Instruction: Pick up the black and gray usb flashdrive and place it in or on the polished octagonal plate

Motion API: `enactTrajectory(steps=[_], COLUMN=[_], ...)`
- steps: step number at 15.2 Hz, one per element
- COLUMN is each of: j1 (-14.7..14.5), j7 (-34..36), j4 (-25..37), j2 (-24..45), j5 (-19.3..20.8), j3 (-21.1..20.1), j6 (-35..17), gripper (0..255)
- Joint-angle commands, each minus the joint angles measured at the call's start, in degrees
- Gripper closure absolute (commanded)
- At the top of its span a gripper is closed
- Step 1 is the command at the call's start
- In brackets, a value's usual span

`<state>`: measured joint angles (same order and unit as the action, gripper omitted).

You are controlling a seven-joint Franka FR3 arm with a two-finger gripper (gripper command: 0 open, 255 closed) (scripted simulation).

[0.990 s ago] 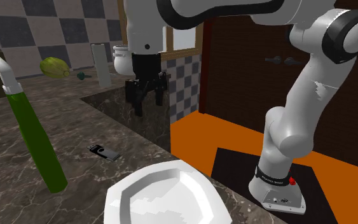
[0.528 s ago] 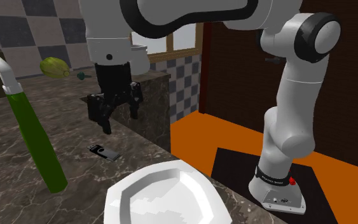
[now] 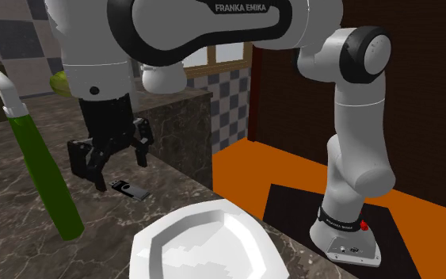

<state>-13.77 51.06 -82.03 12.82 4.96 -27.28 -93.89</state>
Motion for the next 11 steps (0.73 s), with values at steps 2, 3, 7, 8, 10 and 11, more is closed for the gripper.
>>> enactTrajectory(steps=[2, 3, 7, 8, 10, 11], j1=[0.2, 0.3, 0.3, 0.3, 0.3, 0.3], j7=[0.0, -0.1, -0.1, -0.1, -0.1, -0.1], j4=[-2.6, -3.5, -4.1, -4.1, -4.1, -4.0], j2=[-0.3, -0.4, -0.4, -0.4, -0.4, -0.4], j5=[-0.1, -0.2, -0.2, -0.2, -0.2, -0.2], j3=[0.1, 0.1, 0.1, 0.1, 0.1, 0.1], j6=[-2.4, -3.2, -3.7, -3.7, -3.7, -3.7], gripper=[0, 0, 0, 0, 0, 0])
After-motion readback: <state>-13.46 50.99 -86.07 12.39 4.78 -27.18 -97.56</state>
